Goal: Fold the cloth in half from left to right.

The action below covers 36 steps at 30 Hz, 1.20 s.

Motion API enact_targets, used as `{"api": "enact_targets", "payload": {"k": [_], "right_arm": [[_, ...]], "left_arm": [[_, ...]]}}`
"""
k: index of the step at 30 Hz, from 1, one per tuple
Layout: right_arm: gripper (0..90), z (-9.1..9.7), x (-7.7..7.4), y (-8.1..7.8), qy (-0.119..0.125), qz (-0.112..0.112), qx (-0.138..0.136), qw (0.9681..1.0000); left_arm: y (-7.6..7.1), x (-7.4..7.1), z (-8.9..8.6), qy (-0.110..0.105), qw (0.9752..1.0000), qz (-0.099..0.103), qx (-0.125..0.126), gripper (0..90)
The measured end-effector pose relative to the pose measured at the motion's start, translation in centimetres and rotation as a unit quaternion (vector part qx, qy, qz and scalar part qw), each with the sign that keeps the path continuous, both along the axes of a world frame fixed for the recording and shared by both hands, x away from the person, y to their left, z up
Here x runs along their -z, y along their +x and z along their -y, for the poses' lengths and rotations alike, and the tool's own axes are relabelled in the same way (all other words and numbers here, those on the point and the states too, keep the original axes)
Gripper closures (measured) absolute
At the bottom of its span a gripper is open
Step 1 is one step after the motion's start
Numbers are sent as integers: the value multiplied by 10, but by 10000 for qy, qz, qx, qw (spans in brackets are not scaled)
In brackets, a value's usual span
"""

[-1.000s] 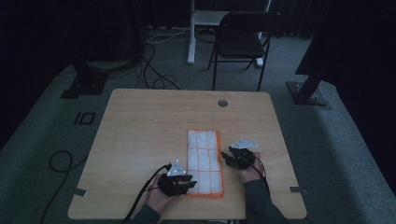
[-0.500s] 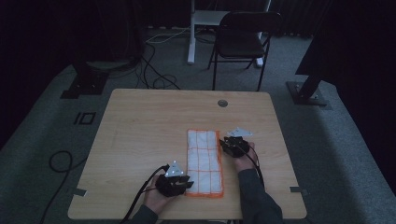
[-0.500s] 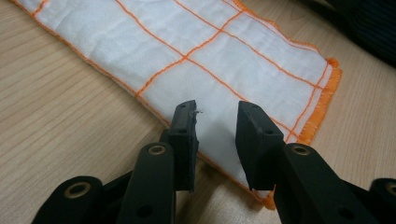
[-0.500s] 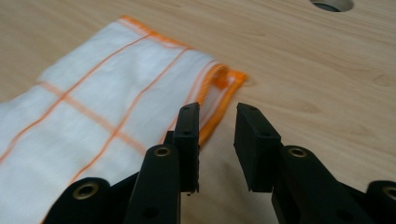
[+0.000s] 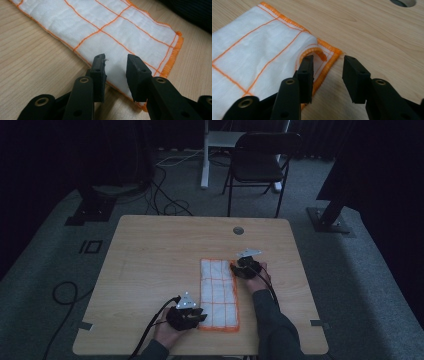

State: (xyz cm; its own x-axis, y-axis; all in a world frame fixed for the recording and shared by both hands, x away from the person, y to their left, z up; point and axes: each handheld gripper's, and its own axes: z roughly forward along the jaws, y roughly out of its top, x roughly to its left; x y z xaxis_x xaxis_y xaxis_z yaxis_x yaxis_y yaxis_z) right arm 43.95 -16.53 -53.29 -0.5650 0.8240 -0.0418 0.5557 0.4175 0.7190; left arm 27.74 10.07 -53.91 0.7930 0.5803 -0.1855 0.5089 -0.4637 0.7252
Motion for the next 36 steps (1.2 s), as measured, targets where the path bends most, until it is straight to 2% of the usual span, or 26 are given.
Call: {"api": "enact_targets", "payload": {"k": [3,7,9,14,17,23,30,32,36], "right_arm": [[597,-4,2,6,-77,-68,-63,9999],[621,-6,2,14,-87,-57,29,9999],[643,-5,0,16,-108,12,134,9999],[653,3,-7,22,-36,117,634,9979],[642,8,-10,22,39,120,704,9974],[622,10,-15,15,179,171,559,9981],[605,3,-16,12,329,150,404,9985],[602,2,-16,12,363,138,383,9985],[599,2,-15,12,388,93,389,9984]], "left_arm": [[0,0,0,-10,10000,-8,-3,694],[1,0,-1,-20,10000,-22,0,694],[1,1,-1,-27,10000,-26,6,693],[1,0,-2,-23,10000,-30,-14,693],[2,0,-2,-20,10000,-18,-41,692],[10,-4,-6,-33,9997,77,-237,674],[34,-13,-10,-46,9983,262,-516,637],[43,-15,-10,-82,9982,213,-546,616],[54,-18,-7,-82,9979,288,-575,615]]}}
